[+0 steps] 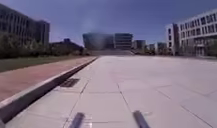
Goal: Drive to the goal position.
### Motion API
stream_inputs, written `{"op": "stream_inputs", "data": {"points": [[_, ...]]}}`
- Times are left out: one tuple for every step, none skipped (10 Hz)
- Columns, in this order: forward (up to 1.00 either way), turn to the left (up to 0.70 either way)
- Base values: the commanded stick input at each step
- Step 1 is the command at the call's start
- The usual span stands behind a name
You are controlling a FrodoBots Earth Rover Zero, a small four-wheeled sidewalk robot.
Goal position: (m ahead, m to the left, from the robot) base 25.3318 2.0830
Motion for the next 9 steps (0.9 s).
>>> {"op": "stream_inputs", "data": {"points": [[1.00, 0.00], [1.00, 0.00], [1.00, -0.15], [1.00, -0.19], [1.00, -0.01], [1.00, 0.00], [1.00, 0.00], [1.00, 0.00], [1.00, 0.00]]}}
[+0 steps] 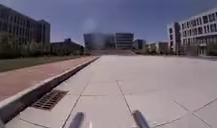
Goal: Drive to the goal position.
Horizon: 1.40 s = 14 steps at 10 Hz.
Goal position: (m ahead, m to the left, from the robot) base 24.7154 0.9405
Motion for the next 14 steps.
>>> {"op": "stream_inputs", "data": {"points": [[1.00, 0.00], [1.00, 0.00], [1.00, 0.00], [1.00, 0.00], [1.00, 0.00], [1.00, 0.00], [1.00, 0.00], [1.00, 0.00], [1.00, 0.00], [1.00, 0.00], [1.00, 0.00], [1.00, 0.00], [1.00, 0.00], [1.00, 0.00]]}}
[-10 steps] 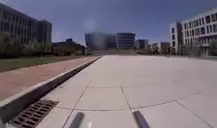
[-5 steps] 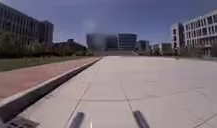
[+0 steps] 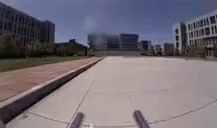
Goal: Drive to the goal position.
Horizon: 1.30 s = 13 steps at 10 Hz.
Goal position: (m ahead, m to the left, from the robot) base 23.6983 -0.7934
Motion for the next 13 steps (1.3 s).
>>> {"op": "stream_inputs", "data": {"points": [[1.00, 0.00], [1.00, 0.00], [1.00, 0.00], [1.00, -0.08], [1.00, -0.27], [1.00, -0.20], [1.00, 0.00], [1.00, 0.00], [1.00, 0.00], [1.00, 0.00], [1.00, 0.00], [1.00, 0.00], [1.00, 0.00]]}}
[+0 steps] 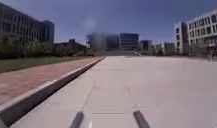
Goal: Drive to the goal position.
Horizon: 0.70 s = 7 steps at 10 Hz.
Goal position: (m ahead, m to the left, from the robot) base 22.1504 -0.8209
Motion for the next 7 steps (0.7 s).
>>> {"op": "stream_inputs", "data": {"points": [[1.00, 0.00], [1.00, 0.00], [1.00, 0.00], [1.00, 0.00], [1.00, 0.00], [1.00, 0.00], [1.00, 0.00]]}}
